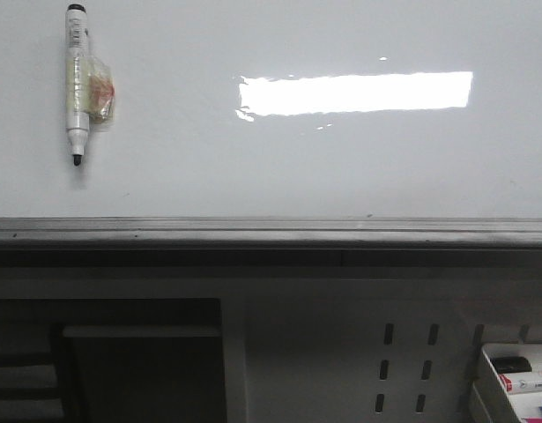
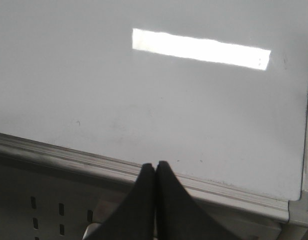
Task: Write number 4 on whiteboard
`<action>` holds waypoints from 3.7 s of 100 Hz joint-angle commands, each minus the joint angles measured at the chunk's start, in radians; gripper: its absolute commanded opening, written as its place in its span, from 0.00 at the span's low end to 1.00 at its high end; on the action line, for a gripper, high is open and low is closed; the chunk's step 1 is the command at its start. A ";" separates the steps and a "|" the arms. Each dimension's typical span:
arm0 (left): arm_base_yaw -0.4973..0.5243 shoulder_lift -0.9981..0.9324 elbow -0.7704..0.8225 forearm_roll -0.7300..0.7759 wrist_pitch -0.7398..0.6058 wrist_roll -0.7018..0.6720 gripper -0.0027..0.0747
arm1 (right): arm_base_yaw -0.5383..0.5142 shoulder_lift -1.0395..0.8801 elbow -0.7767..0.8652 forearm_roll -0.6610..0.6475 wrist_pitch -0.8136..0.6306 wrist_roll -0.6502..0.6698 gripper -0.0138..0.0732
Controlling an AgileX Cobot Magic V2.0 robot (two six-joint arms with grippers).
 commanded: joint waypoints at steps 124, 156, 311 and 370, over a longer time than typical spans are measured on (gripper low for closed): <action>-0.007 -0.028 0.029 -0.209 -0.085 -0.012 0.01 | -0.004 -0.022 0.022 0.205 -0.135 0.001 0.08; -0.007 -0.028 0.002 -0.600 -0.170 -0.012 0.01 | -0.004 -0.022 0.009 0.629 -0.180 0.001 0.08; -0.009 0.971 -0.585 -1.448 0.417 1.140 0.57 | -0.004 0.492 -0.501 0.508 0.282 -0.009 0.70; -0.009 1.281 -0.714 -1.473 0.488 1.218 0.57 | -0.004 0.492 -0.501 0.508 0.280 -0.009 0.70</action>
